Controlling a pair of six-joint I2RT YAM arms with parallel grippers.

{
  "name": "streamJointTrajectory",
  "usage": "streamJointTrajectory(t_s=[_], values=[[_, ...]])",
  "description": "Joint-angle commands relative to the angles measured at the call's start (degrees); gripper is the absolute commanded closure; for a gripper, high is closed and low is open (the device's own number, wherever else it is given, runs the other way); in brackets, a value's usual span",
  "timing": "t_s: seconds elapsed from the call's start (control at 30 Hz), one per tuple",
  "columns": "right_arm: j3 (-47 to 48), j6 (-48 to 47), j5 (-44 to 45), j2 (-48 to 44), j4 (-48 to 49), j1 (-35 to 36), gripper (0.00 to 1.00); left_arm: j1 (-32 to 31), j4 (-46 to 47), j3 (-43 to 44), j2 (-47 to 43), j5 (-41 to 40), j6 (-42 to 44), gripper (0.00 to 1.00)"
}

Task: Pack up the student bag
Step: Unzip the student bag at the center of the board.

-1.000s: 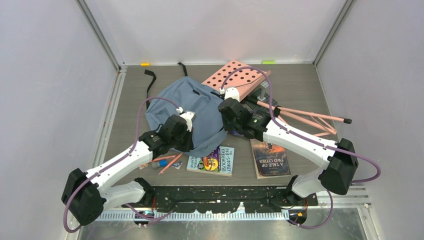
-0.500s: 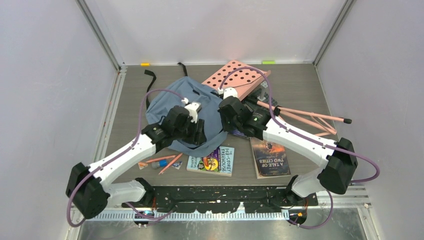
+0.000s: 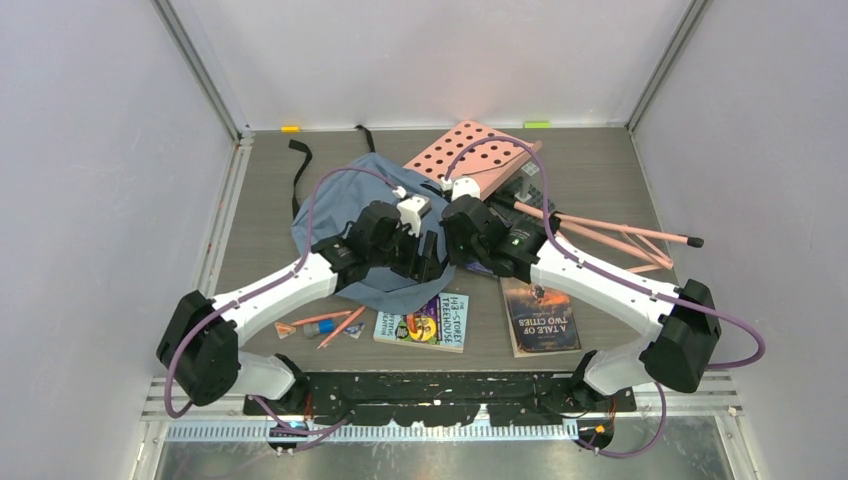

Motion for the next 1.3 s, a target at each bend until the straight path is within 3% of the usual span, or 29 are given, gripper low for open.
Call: streamJointTrajectory(t_s=[0.0,0.37,0.5,0.63,0.67,0.83,0.97,1.27], values=[[0.1,1.3,2.6,-3.0,1.0,-0.3,1.0,-0.7,5.3,-2.0,-2.9,2.3,0.3,0.34],[0.2,2.0,2.0,-3.0,1.0,-0.3,1.0,-2.2,9.9,-3.0,0.6,-7.3,0.2,0.32],[0.1,2.2,2.1,-3.2,1.1,-0.3,0.99,-4.0,18.8,-6.6,1.0,-12.4,-0.4,0.31],[0.2,2.4,2.4,-3.4,1.1,-0.3,1.0,-5.5,20.2,-6.8,2.5,-13.9,-0.9,0.28],[0.1,2.5,2.7,-3.4,1.1,-0.3,1.0,-5.9,20.2,-6.9,2.7,-14.8,-1.0,0.31],[0.2,2.5,4.3,-3.7,0.2,-0.3,0.99,-7.4,17.5,-6.7,1.8,-20.3,-1.3,0.73],[0.9,2.2,7.4,-3.2,-0.6,-0.3,1.0,-7.5,13.4,-6.8,0.0,-20.7,-1.1,0.97],[4.5,-1.1,9.7,-0.8,-0.5,-1.9,1.0,-7.5,2.3,-9.4,-6.6,-21.5,1.0,1.0]])
